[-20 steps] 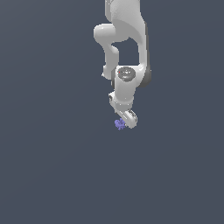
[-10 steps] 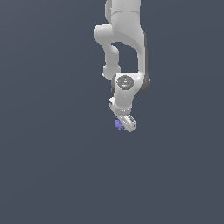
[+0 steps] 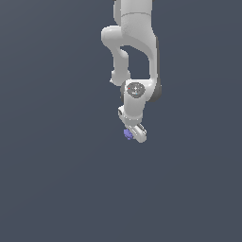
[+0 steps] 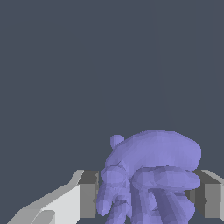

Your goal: Pick up the object and move it to a goal position.

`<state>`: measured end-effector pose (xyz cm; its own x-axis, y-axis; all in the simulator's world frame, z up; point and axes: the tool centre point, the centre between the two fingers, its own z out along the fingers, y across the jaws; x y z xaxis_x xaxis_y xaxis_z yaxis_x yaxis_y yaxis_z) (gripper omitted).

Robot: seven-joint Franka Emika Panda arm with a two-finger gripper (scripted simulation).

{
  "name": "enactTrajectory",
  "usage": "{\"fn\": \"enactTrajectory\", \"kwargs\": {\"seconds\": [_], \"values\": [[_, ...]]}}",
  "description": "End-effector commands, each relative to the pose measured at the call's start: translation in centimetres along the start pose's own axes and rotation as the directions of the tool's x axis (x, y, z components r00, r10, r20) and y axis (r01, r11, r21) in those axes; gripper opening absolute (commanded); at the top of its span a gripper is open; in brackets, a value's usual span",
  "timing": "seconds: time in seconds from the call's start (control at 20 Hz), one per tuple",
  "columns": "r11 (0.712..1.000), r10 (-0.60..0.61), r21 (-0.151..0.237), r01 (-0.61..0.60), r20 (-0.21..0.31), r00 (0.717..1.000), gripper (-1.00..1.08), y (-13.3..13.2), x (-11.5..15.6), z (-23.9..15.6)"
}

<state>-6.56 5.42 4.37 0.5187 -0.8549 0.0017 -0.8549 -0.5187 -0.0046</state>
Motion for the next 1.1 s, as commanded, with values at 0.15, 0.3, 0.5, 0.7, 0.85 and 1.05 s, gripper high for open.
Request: {"fn": "enactTrajectory", "kwargs": {"seconds": [0.15, 0.3, 0.5, 0.7, 0.85, 1.05], "values": [[1.000, 0.000, -0.001, 0.000, 0.000, 1.000, -1.00, 0.0, 0.0, 0.0], [1.000, 0.000, -0.001, 0.000, 0.000, 1.000, -1.00, 0.0, 0.4, -0.3], [1.000, 0.000, -0.001, 0.000, 0.000, 1.000, -1.00, 0.0, 1.7, -1.4], [1.000, 0.001, -0.001, -0.001, 0.000, 1.000, -1.00, -0.1, 3.8, -3.2], [1.000, 0.001, -0.002, -0.001, 0.000, 1.000, -1.00, -0.2, 5.8, -4.9], [1.000, 0.001, -0.002, -0.001, 0.000, 1.000, -1.00, -0.4, 9.0, -7.6]]}}
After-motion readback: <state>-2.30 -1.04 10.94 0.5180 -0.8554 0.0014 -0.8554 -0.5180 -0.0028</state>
